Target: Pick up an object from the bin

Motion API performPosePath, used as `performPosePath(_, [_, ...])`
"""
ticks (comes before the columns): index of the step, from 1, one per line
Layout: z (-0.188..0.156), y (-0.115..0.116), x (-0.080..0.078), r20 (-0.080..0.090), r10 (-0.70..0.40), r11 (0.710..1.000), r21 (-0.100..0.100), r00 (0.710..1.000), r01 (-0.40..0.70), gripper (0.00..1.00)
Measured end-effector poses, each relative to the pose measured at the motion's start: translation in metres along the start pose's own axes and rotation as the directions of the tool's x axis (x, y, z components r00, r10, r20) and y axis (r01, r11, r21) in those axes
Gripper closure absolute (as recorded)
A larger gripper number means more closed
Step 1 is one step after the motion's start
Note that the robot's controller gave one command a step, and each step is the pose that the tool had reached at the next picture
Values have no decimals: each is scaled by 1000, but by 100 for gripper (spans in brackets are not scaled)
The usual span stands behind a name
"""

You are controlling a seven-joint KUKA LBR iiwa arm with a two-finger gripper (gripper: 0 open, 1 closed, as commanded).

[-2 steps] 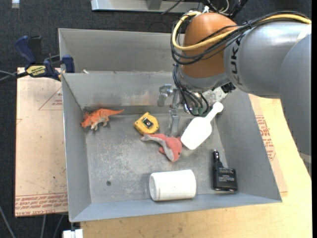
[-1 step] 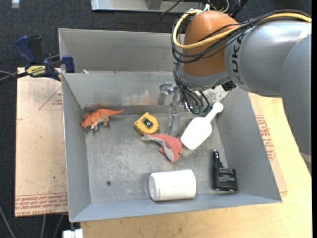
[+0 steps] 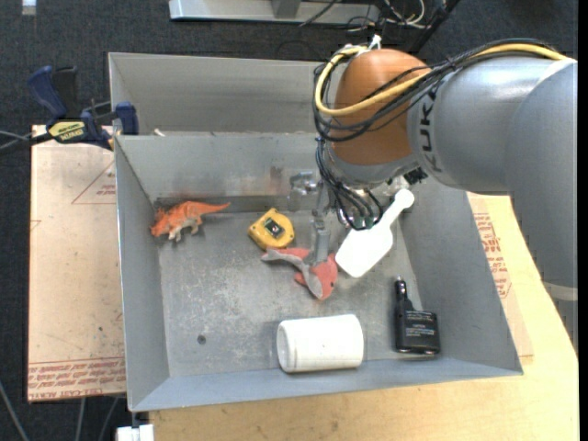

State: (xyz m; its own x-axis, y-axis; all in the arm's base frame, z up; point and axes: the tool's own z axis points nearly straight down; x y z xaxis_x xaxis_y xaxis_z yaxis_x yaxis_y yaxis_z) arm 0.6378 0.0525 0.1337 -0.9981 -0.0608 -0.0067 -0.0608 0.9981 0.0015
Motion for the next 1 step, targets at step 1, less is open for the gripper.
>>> performPosePath(1, [46,-11,44,-3,-29,1000,-1,1000,29,0])
